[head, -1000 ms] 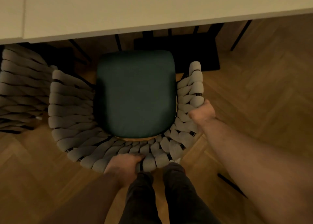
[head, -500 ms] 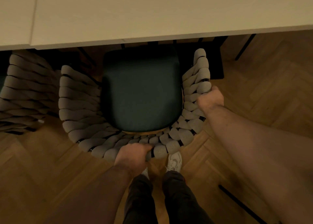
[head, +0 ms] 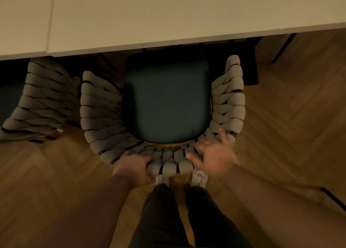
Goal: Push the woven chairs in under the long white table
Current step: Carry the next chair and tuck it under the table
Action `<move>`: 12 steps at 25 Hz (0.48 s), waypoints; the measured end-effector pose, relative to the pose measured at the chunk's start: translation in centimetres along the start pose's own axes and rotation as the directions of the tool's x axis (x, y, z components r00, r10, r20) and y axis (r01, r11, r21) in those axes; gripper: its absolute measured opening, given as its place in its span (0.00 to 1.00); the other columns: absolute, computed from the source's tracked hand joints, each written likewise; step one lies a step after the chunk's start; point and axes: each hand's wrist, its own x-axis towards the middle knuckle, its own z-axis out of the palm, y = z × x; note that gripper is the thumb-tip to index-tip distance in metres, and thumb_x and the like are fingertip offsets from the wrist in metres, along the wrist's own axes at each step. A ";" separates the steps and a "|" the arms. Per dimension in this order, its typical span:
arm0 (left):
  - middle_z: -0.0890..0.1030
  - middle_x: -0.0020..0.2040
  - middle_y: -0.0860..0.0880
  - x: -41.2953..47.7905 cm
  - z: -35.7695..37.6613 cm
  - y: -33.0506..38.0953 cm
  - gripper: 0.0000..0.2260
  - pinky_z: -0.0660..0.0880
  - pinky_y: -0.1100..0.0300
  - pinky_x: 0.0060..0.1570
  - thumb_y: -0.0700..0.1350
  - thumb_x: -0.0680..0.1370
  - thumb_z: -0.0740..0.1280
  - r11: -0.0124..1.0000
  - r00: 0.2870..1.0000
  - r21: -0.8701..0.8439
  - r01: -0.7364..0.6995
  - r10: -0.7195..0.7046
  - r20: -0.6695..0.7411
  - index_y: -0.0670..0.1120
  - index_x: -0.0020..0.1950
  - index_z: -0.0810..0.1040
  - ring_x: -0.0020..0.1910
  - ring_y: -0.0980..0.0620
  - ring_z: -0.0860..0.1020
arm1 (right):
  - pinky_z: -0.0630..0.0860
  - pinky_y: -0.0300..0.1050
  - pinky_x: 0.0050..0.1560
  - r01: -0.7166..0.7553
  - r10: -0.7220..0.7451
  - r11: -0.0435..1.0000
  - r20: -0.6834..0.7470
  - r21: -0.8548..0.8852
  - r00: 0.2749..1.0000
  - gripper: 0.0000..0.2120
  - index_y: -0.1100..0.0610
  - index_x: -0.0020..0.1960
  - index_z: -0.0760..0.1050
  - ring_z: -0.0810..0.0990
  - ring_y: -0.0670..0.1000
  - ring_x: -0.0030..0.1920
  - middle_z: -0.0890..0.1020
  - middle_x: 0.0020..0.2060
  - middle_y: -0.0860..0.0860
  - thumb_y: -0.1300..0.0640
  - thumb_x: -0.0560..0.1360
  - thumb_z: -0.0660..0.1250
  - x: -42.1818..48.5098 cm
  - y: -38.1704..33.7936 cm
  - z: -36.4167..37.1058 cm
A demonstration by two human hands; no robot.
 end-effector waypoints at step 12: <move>0.82 0.58 0.52 1.2 -4.7 -5.2 0.24 0.76 0.51 0.60 0.59 0.76 0.67 0.992 0.991 0.125 -0.032 0.015 0.135 0.59 0.72 0.75 0.59 0.48 0.79 | 0.73 0.53 0.59 0.150 -0.086 0.951 0.236 -0.271 0.968 0.18 0.44 0.58 0.77 0.79 0.52 0.55 0.81 0.50 0.46 0.36 0.75 0.64 4.2 -0.2 -1.8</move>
